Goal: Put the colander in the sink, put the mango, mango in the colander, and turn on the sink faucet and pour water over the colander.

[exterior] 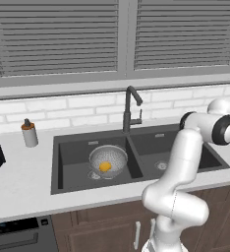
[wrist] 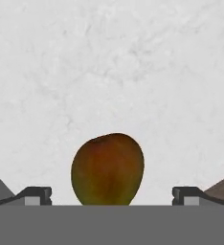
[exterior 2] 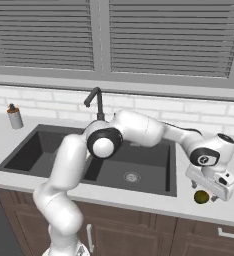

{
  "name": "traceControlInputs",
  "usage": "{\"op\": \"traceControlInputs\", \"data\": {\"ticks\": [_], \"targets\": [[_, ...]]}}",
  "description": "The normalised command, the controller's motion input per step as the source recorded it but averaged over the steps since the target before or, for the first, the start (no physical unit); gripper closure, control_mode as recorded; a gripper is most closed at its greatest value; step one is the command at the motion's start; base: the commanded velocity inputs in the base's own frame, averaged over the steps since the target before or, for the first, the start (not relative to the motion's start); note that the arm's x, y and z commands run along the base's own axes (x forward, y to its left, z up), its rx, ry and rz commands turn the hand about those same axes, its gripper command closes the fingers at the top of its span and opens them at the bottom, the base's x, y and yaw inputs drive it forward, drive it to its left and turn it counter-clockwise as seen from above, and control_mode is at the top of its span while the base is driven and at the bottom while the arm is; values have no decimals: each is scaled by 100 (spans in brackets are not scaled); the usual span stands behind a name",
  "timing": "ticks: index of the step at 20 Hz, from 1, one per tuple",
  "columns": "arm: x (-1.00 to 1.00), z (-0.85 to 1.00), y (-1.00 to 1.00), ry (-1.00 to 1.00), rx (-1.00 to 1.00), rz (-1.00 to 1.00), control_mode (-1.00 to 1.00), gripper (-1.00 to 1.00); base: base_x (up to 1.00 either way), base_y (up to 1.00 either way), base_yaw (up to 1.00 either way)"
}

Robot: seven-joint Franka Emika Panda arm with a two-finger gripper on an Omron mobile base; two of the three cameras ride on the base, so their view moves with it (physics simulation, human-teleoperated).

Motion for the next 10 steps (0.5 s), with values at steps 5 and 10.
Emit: {"op": "traceControlInputs", "data": {"ticks": [5,10], "targets": [[0,-47,0,0,-1,0,-100,-100,0,0,0],[13,-26,14,0,-6,0,-100,-100,0,0,0]]}}
